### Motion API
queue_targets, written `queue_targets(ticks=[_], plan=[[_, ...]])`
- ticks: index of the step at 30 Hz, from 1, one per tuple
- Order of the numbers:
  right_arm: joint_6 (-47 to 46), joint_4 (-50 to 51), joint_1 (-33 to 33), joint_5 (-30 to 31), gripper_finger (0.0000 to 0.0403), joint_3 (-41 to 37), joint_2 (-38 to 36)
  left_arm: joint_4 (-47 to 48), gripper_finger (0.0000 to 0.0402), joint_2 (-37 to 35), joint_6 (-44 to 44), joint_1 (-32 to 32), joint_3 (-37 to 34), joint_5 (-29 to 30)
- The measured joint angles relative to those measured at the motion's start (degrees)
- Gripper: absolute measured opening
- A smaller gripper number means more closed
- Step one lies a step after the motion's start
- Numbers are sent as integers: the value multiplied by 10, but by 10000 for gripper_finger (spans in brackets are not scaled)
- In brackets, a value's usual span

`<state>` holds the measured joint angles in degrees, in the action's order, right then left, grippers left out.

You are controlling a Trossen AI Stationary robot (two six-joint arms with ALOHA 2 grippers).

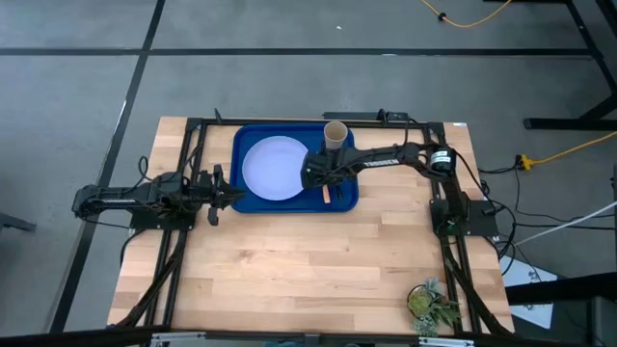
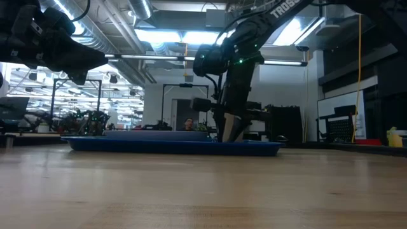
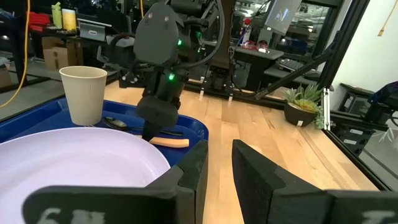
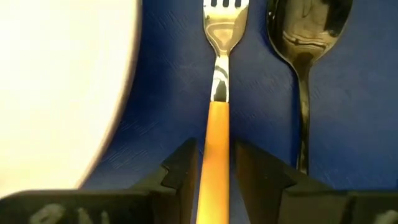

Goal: Pick and place plate/cup/fork/spoon on tray
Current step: Adjust the black spoon

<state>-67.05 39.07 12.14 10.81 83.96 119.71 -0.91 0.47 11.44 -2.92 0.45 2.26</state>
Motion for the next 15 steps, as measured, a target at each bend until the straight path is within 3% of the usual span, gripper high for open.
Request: queue_targets(ticks=[9,15], plan=[[0,20,-5,-2,110,0,-41,0,65,0,0,0,0,0],[20,32,-40,-80,110,5,-45,0,65,0,0,0,0,0]])
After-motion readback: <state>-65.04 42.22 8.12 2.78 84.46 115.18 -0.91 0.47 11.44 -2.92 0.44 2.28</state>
